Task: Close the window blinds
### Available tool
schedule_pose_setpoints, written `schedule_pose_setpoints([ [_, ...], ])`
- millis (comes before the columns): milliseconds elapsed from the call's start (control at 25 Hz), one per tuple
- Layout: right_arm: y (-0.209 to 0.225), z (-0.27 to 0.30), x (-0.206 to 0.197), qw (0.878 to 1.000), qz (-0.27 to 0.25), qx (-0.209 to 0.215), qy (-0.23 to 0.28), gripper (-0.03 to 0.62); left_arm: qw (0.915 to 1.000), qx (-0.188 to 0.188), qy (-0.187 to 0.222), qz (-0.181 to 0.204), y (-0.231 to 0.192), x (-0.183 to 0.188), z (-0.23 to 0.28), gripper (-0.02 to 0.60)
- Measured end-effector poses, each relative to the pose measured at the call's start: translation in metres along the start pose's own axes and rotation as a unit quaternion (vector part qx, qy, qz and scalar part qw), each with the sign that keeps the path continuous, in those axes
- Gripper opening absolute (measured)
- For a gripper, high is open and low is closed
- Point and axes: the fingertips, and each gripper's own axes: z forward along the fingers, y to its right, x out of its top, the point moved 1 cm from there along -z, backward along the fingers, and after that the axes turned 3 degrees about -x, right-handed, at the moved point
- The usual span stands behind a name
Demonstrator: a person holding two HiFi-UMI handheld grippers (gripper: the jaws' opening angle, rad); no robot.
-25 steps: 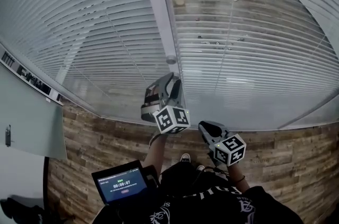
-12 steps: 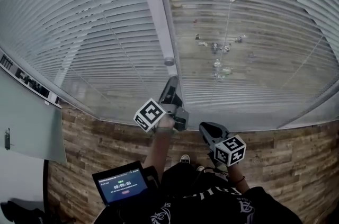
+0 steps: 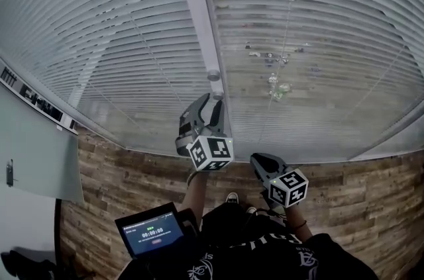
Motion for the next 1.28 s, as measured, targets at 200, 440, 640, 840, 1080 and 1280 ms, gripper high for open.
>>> schedule_pose_setpoints([
  [200,-0.001,0.002,-0.001,1.000,0.000,0.003,-0.001,0.040,0.9956,-0.012,-0.006,0.093,0.007,0.003,0.008,0.144],
  [440,0.002,0.002,-0.002,1.000,0.000,0.002,-0.004,0.040,0.9934,-0.028,-0.007,0.111,0.008,0.004,0.008,0.143],
  [640,0.002,0.000,-0.003,1.000,0.002,-0.001,-0.004,0.040,0.9908,-0.049,-0.010,0.126,0.015,0.007,0.009,0.144],
  [840,0.008,-0.003,-0.007,1.000,0.007,-0.011,-0.007,0.040,0.9992,-0.036,0.004,0.014,0.008,0.003,0.013,0.126],
  [1080,0.013,-0.012,-0.012,1.000,0.016,-0.024,-0.008,0.040,0.8334,-0.084,0.115,-0.534,-0.010,-0.002,0.007,0.124],
  [1280,0.011,-0.017,-0.015,1.000,0.015,-0.024,-0.011,0.040,0.6527,-0.135,0.158,-0.729,-0.003,-0.005,0.011,0.123],
])
